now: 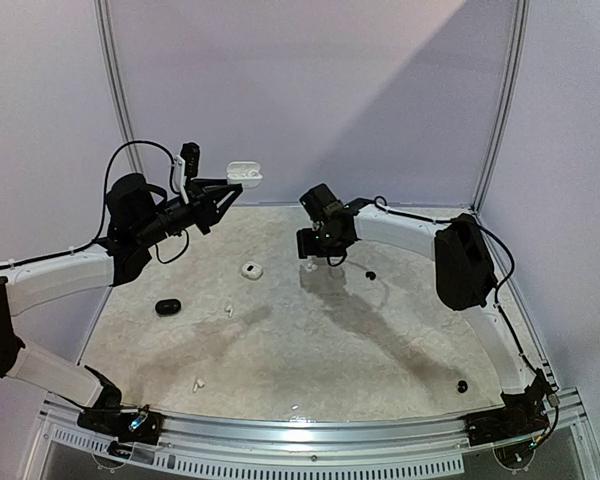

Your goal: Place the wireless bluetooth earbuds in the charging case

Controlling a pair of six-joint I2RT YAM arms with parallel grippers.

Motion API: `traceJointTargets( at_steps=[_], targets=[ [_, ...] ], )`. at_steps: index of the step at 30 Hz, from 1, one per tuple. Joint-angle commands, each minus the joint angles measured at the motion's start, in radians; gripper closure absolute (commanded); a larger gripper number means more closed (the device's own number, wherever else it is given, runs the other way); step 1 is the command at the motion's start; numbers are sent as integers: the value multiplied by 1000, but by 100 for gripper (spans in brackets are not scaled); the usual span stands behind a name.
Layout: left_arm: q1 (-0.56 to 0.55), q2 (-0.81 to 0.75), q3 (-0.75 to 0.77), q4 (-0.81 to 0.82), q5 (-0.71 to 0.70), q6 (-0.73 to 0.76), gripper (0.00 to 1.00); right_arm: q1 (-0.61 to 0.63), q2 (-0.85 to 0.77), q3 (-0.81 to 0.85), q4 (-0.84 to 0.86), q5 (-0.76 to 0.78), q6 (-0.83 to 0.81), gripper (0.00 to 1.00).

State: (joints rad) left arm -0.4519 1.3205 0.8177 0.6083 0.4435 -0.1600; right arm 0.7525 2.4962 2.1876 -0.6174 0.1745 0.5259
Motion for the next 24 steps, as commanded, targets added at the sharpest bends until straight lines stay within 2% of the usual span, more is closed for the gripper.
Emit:
traceJointTargets(
  at_steps=[1, 7, 14, 20, 24],
  targets=[
    [8, -18, -15, -8, 17, 13, 100, 3, 60, 37, 15, -6, -9, 34],
    [8, -14, -12, -8, 19, 14, 100, 10, 94, 34, -16, -4, -23, 46],
    [8, -7, -5, -14, 23, 20, 100, 33, 96, 23, -60, -2, -60, 56],
    [7, -4, -2, -18, 26, 21, 100, 33, 69, -23, -59, 9, -82, 64],
    [8, -4, 1, -17, 27, 29, 100, 33, 51, -38, -62, -8, -117, 73]
  ],
)
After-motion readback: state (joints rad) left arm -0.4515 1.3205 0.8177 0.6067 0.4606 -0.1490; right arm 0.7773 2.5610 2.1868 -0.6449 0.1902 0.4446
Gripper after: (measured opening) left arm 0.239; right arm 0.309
